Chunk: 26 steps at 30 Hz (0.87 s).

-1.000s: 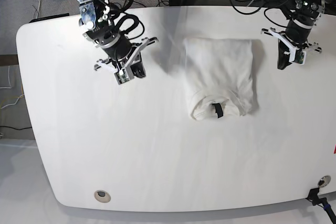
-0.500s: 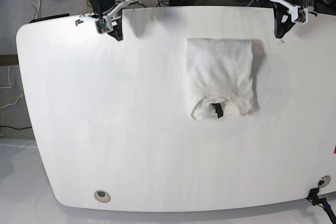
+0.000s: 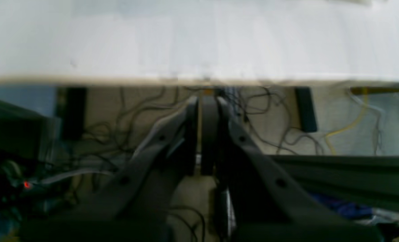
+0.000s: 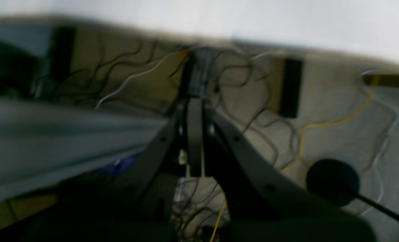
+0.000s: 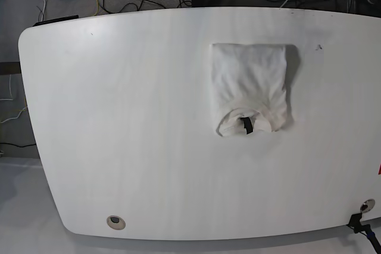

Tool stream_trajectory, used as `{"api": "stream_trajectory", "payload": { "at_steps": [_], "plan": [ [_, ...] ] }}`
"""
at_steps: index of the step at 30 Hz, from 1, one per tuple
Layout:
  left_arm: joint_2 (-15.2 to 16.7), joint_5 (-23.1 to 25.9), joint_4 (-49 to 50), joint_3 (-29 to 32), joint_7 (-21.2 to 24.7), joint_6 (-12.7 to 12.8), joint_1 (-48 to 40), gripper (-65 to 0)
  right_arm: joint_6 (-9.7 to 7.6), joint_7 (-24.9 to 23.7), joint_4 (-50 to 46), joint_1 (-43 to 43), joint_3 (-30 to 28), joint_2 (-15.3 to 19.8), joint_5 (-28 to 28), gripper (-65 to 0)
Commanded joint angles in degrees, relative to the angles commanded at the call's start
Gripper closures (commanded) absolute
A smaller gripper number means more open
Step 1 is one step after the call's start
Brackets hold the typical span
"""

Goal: Fold the T-shirt properly

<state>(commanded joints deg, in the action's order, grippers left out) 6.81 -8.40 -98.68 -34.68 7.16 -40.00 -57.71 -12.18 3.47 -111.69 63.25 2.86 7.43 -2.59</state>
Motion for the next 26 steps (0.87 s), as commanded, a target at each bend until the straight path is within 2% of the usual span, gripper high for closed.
{"api": "stream_trajectory", "payload": {
  "at_steps": [8, 13, 21, 22, 24, 26],
  "plan": [
    [-3.52, 0.44, 16.53, 6.15, -0.09, 0.00, 6.33, 0.0, 0.00, -0.18, 14.86, -4.84, 0.00, -0.09, -0.09, 0.0],
    [-3.34, 8.09, 26.11, 6.68, -0.18, 0.00, 13.19, 0.0, 0.00, -0.35, 25.76, -11.34, 0.00, -0.09, -0.09, 0.0],
    [-3.52, 16.09, 44.66, 6.24, -0.26, 0.00, 23.74, 0.0, -0.44, -0.44, 43.25, -22.15, -0.09, -0.09, -0.09, 0.0],
    [-3.60, 16.79, 46.15, 6.24, -0.26, 0.48, 24.44, 0.0, -0.44, -0.44, 45.19, -23.21, -0.09, -0.09, -0.09, 0.0],
    [-3.60, 18.11, 48.79, 6.33, -0.26, 3.74, 25.58, 0.0, -0.44, -0.44, 48.44, -25.23, -0.09, 0.00, -0.09, 0.0],
    [-4.40, 19.60, 51.43, 6.51, -0.26, 5.14, 27.43, 0.0, -0.44, -0.53, 50.55, -26.55, -0.09, 0.00, -0.09, 0.0]
  ]
}}
